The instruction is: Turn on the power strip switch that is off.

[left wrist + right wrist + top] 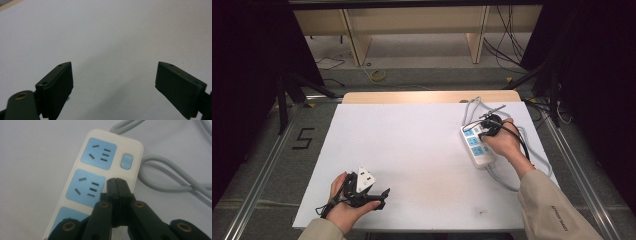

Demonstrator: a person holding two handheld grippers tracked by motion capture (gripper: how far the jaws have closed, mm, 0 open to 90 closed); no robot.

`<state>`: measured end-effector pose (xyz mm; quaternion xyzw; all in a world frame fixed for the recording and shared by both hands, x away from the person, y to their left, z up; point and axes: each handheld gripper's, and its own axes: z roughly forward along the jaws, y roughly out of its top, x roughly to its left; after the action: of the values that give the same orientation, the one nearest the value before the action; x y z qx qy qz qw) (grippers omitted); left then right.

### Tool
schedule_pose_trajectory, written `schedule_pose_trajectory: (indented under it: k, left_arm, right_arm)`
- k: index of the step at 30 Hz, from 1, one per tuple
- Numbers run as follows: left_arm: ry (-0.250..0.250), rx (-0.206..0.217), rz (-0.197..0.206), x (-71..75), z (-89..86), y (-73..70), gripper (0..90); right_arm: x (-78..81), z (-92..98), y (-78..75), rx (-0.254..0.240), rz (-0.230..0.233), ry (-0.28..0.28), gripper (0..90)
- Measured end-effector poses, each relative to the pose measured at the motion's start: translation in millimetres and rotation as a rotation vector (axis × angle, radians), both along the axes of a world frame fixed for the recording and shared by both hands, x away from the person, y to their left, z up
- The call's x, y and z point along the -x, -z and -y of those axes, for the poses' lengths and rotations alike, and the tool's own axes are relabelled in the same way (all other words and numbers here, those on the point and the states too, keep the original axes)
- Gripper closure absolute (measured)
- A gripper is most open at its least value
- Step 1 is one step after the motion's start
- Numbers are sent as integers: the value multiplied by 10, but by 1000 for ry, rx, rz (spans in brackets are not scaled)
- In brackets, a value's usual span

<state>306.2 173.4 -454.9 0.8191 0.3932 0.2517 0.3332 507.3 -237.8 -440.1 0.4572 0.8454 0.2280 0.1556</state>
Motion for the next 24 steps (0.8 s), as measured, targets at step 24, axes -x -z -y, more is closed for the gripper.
schedule_pose_trajectory:
  k: [24]
  left_arm:
    - [3,2,-4,-3,9,5,143]
  right_arm:
    - [-46,-10,-17,3,-38,9,900]
